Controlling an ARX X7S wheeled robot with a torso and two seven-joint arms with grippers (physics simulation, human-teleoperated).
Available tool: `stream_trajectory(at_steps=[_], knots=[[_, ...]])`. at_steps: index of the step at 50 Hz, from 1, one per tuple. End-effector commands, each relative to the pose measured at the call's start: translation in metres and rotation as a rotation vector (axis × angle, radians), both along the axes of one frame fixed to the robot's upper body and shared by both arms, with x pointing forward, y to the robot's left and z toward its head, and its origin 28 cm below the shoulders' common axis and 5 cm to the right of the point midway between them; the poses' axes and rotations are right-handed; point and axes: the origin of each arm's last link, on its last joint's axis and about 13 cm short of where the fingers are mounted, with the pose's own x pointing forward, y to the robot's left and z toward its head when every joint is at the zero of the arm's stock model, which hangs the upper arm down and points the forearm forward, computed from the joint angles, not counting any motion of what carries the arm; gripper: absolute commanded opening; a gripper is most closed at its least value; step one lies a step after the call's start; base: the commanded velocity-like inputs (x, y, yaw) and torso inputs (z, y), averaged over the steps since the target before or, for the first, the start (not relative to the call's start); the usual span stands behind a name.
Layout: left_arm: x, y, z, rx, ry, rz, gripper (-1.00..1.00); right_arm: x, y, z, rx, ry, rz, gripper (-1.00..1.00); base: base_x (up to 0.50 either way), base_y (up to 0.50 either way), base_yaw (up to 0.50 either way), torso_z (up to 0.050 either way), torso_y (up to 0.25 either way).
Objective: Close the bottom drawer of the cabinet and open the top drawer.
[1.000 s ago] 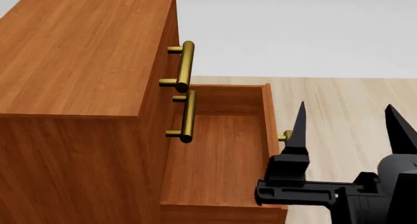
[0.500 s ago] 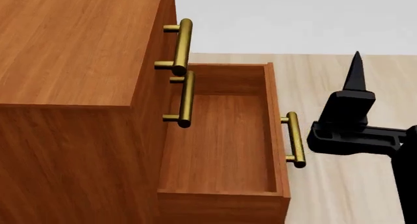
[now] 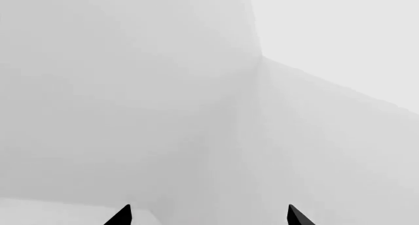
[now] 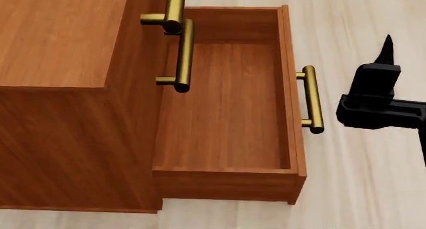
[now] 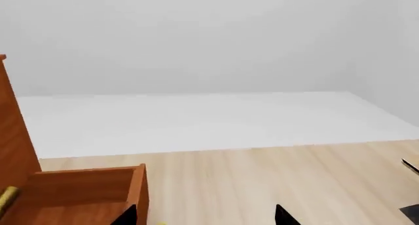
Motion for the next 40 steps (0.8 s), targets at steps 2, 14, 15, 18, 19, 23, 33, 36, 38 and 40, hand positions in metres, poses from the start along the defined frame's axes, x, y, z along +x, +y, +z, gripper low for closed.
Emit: stream_trajectory(at_steps=[2, 14, 15, 18, 19, 23, 33, 36, 38, 40], knots=[[-0.001, 0.001, 0.005, -0.019, -0.016, -0.014, 1.00, 0.026, -0.007, 0.002, -0.058, 0.048, -0.061, 1.00, 0.00, 0.00, 0.00, 0.000, 0.000], [-0.001, 0.000, 0.005, -0.017, -0.018, -0.016, 1.00, 0.061, -0.022, -0.017, -0.088, 0.099, -0.147, 1.00, 0.00, 0.00, 0.00, 0.000, 0.000], [-0.001, 0.000, 0.005, -0.017, -0.019, -0.016, 1.00, 0.063, -0.023, -0.018, -0.100, 0.116, -0.164, 1.00, 0.00, 0.00, 0.00, 0.000, 0.000], [-0.001, 0.000, 0.005, -0.017, -0.019, -0.017, 1.00, 0.072, -0.025, -0.023, -0.088, 0.125, -0.168, 1.00, 0.00, 0.00, 0.00, 0.000, 0.000], [-0.001, 0.000, 0.005, -0.017, -0.019, -0.017, 1.00, 0.074, -0.025, -0.025, -0.095, 0.130, -0.169, 1.00, 0.00, 0.00, 0.00, 0.000, 0.000], [-0.001, 0.000, 0.005, -0.018, -0.021, -0.018, 1.00, 0.085, -0.025, -0.035, -0.150, 0.154, -0.212, 1.00, 0.00, 0.00, 0.00, 0.000, 0.000], [-0.002, 0.000, 0.005, -0.018, -0.026, -0.019, 1.00, 0.108, -0.024, -0.070, -0.228, 0.214, -0.263, 1.00, 0.00, 0.00, 0.00, 0.000, 0.000], [-0.002, 0.000, 0.005, -0.018, -0.025, -0.021, 1.00, 0.111, -0.022, -0.076, -0.270, 0.227, -0.262, 1.00, 0.00, 0.00, 0.00, 0.000, 0.000], [-0.002, 0.000, 0.005, -0.018, -0.029, -0.025, 1.00, 0.112, -0.021, -0.080, -0.284, 0.241, -0.263, 1.00, 0.00, 0.00, 0.00, 0.000, 0.000], [-0.002, -0.001, 0.006, -0.006, -0.032, -0.028, 1.00, 0.114, -0.021, -0.083, -0.329, 0.247, -0.275, 1.00, 0.00, 0.00, 0.00, 0.000, 0.000]])
